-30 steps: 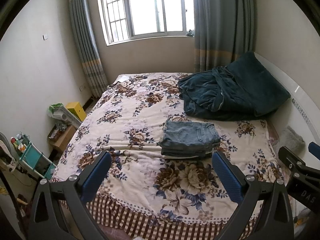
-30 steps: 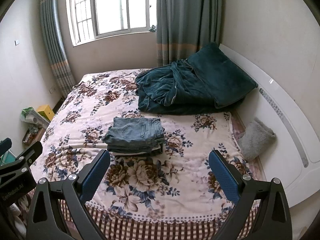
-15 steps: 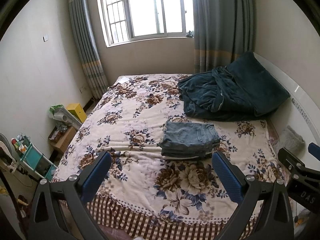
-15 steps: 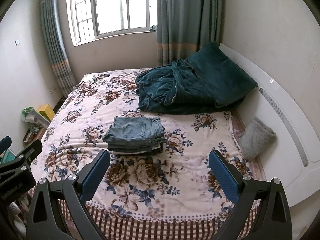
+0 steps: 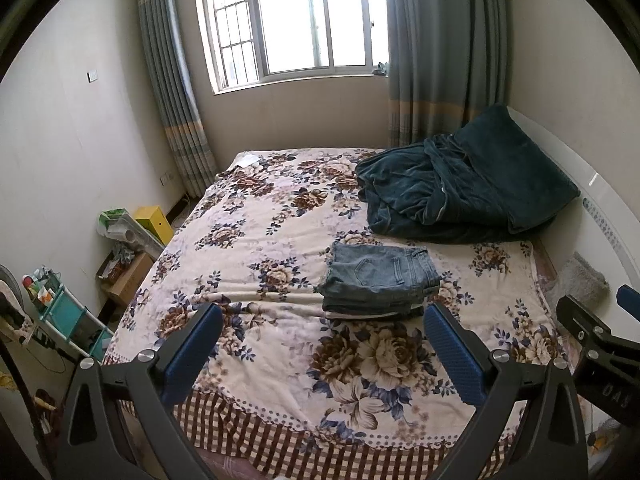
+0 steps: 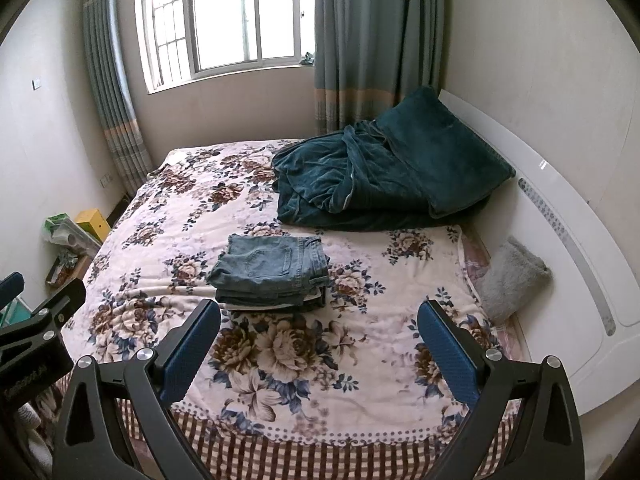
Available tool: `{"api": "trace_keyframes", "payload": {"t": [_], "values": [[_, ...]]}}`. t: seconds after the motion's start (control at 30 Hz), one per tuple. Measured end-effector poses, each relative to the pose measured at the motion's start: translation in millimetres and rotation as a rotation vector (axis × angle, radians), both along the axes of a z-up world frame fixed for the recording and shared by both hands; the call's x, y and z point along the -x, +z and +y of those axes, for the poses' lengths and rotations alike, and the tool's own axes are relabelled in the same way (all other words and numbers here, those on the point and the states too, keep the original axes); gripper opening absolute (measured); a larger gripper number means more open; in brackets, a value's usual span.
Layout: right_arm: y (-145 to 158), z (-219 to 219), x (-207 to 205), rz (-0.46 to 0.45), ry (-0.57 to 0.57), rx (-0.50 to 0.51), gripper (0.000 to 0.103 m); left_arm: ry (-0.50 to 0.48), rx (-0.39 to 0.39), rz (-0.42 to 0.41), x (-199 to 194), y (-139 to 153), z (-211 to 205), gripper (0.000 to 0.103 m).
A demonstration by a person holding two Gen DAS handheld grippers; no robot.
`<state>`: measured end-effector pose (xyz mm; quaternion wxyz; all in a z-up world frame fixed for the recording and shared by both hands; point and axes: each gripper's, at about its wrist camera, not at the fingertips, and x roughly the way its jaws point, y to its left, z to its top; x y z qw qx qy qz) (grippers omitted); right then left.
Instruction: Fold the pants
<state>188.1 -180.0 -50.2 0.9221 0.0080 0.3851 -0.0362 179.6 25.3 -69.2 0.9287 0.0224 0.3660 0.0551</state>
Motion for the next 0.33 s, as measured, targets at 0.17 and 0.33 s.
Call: {"api": "trace_keyframes", "payload": {"t": [0.17,0.33], "values": [[1.1,0.0,0.3,-0.002,0.001,-0.003,0.101,-0.003,0.003,0.003,0.4,0.9,0.9,0.103],[1.2,0.0,0.3,-0.003,0.002,-0.001,0.101,-0.001,0.006,-0.003,-0.9,3.1,1.0,0.103]]}}
